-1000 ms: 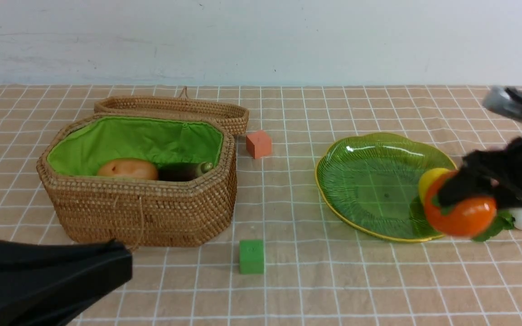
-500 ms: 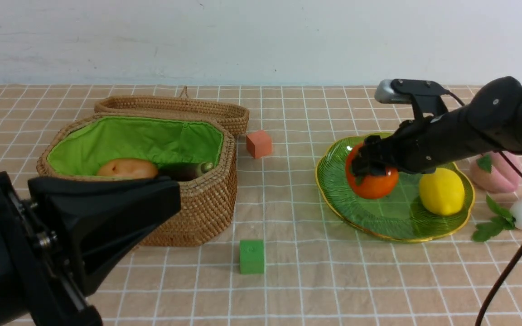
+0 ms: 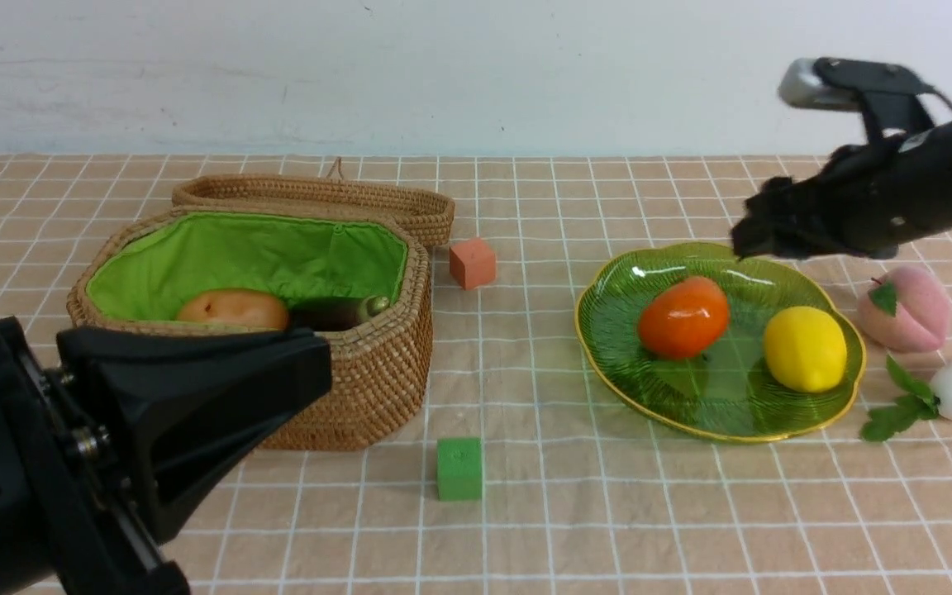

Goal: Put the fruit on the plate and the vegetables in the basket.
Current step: Take a daikon with your right arm and place it on the basket on the left.

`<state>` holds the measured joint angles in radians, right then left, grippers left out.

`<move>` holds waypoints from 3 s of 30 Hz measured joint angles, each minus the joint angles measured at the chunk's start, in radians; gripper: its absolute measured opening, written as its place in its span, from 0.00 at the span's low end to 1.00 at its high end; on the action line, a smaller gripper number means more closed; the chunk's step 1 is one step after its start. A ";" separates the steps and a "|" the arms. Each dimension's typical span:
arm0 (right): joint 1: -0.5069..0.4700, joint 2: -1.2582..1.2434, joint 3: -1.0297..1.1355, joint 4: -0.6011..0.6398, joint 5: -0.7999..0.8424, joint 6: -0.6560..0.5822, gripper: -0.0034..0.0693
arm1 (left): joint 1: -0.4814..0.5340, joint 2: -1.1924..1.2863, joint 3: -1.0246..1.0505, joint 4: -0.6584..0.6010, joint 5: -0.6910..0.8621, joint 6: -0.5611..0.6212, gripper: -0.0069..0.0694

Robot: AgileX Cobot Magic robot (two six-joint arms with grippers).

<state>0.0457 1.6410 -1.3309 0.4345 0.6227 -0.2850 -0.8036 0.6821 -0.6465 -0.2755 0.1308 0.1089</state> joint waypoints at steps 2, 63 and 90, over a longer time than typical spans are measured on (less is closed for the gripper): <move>-0.060 -0.018 -0.018 -0.060 0.059 0.051 0.53 | 0.000 0.000 0.000 0.004 0.000 0.000 0.07; -0.465 0.428 -0.174 -0.164 0.307 0.448 0.79 | 0.000 0.000 0.000 0.096 0.035 -0.001 0.07; 0.597 0.379 -0.774 0.116 0.053 -0.454 0.79 | 0.345 -0.097 0.000 0.374 0.302 -0.501 0.07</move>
<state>0.6425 2.0205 -2.1045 0.5502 0.6756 -0.7393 -0.4582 0.5855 -0.6465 0.0983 0.4331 -0.3922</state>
